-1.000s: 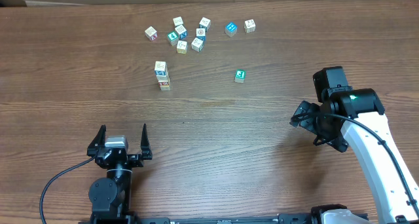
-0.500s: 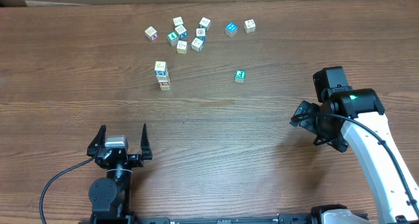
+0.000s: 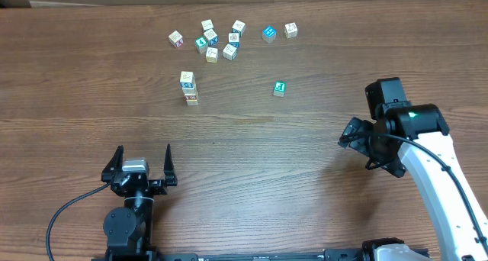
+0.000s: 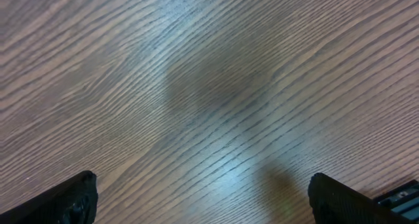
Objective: Form a tower
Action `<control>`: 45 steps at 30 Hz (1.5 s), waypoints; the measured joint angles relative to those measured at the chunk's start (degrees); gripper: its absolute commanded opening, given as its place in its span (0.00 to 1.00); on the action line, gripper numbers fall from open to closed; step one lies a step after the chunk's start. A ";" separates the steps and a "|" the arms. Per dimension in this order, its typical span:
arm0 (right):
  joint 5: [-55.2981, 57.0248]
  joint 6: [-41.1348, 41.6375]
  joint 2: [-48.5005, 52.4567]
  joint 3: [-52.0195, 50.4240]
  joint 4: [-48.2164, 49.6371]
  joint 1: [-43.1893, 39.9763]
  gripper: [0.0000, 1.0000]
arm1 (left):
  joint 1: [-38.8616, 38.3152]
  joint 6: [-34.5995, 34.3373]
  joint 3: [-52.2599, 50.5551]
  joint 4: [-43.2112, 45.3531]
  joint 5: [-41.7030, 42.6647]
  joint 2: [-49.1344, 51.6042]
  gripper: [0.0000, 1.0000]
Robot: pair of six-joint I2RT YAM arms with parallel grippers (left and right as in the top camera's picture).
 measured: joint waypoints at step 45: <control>0.00 -0.02 -9.77 -16.83 17.27 0.00 1.00 | 0.00 0.00 0.00 0.00 0.00 0.00 1.00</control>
